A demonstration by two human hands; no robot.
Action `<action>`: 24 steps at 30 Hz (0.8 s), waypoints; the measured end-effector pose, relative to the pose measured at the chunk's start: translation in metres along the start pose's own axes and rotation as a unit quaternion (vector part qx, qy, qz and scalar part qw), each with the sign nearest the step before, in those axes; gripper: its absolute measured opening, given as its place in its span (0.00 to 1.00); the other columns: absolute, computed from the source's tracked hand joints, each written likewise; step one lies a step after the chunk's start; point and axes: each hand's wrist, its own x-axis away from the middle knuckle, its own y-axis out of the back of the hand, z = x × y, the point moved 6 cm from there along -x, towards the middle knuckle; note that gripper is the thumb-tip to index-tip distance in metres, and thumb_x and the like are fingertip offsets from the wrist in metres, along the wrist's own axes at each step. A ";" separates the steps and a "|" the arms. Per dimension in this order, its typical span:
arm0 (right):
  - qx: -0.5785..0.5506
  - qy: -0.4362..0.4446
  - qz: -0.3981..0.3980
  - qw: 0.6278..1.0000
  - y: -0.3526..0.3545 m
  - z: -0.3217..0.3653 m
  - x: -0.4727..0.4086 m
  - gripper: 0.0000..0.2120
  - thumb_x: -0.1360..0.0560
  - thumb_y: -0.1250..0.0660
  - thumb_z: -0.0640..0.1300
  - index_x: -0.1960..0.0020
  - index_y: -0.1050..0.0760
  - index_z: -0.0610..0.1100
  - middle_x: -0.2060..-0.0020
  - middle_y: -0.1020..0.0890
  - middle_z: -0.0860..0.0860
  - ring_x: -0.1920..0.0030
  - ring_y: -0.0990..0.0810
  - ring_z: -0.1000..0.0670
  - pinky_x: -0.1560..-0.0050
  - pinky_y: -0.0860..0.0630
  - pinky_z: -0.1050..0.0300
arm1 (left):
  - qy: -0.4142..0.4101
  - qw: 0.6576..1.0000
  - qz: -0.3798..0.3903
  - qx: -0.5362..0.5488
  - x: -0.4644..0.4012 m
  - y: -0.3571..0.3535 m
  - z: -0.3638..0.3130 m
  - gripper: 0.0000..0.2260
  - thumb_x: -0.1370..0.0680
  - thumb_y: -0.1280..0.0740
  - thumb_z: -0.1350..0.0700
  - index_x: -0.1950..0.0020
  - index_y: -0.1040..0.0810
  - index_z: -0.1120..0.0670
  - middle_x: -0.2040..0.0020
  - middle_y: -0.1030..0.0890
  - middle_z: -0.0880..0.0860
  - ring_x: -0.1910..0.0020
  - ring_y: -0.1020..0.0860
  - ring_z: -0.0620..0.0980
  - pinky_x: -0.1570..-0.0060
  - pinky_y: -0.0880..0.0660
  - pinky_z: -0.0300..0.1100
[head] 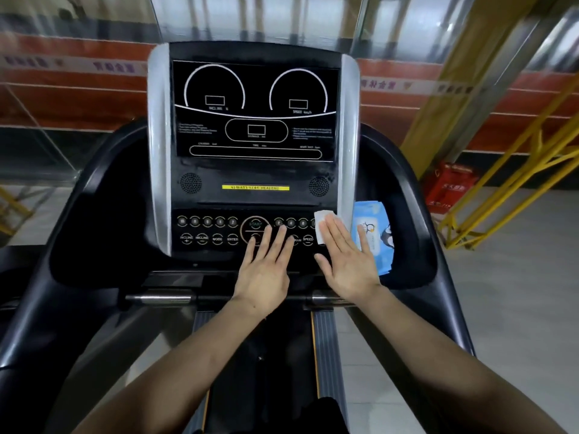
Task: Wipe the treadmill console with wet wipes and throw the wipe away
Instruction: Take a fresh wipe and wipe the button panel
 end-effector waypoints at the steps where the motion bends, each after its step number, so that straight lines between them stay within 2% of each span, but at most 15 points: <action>1: -0.010 -0.007 0.001 1.000 -0.001 0.002 0.000 0.33 0.14 0.56 0.62 0.14 0.55 0.47 0.15 0.55 0.52 0.16 0.57 0.54 0.16 0.56 0.39 | -0.001 1.000 0.002 -0.002 0.001 -0.001 -0.003 0.33 0.17 0.42 0.54 0.15 0.55 0.52 0.15 0.62 0.53 0.17 0.65 0.57 0.18 0.58 0.60; 7: -0.039 -0.023 0.026 0.999 -0.024 0.013 0.034 0.32 0.14 0.59 0.61 0.14 0.59 0.48 0.15 0.60 0.52 0.16 0.62 0.54 0.16 0.59 0.41 | 0.005 1.000 0.010 -0.012 0.015 -0.005 -0.001 0.33 0.16 0.42 0.53 0.15 0.54 0.52 0.15 0.60 0.53 0.17 0.64 0.57 0.18 0.56 0.60; 10: -0.032 -0.015 0.032 0.999 -0.034 0.015 0.043 0.32 0.14 0.61 0.61 0.14 0.58 0.47 0.15 0.59 0.52 0.16 0.62 0.53 0.17 0.60 0.40 | 0.021 1.000 0.019 -0.012 0.023 -0.009 0.010 0.32 0.16 0.43 0.52 0.15 0.55 0.52 0.15 0.62 0.52 0.17 0.65 0.57 0.18 0.56 0.60; 13: -0.020 0.010 0.036 0.999 -0.033 0.022 0.038 0.31 0.13 0.60 0.60 0.14 0.58 0.47 0.15 0.58 0.52 0.16 0.61 0.52 0.17 0.61 0.39 | 0.028 0.999 0.015 -0.012 0.029 -0.011 0.020 0.32 0.15 0.44 0.52 0.15 0.55 0.52 0.15 0.62 0.52 0.17 0.66 0.56 0.18 0.56 0.60; 20: -0.025 0.054 0.016 0.998 -0.029 0.063 0.015 0.31 0.13 0.56 0.59 0.14 0.50 0.46 0.15 0.50 0.51 0.15 0.54 0.51 0.17 0.54 0.35 | 0.061 0.998 -0.014 0.006 0.043 -0.010 0.057 0.30 0.16 0.42 0.52 0.15 0.48 0.53 0.15 0.56 0.52 0.16 0.60 0.57 0.18 0.54 0.60; 24: -0.030 0.087 0.020 0.996 -0.024 0.093 -0.001 0.30 0.13 0.56 0.59 0.14 0.51 0.47 0.15 0.52 0.52 0.15 0.55 0.51 0.18 0.54 0.35 | 0.084 0.996 -0.018 0.011 0.056 -0.008 0.086 0.30 0.16 0.42 0.52 0.15 0.49 0.53 0.15 0.56 0.52 0.16 0.61 0.56 0.18 0.55 0.59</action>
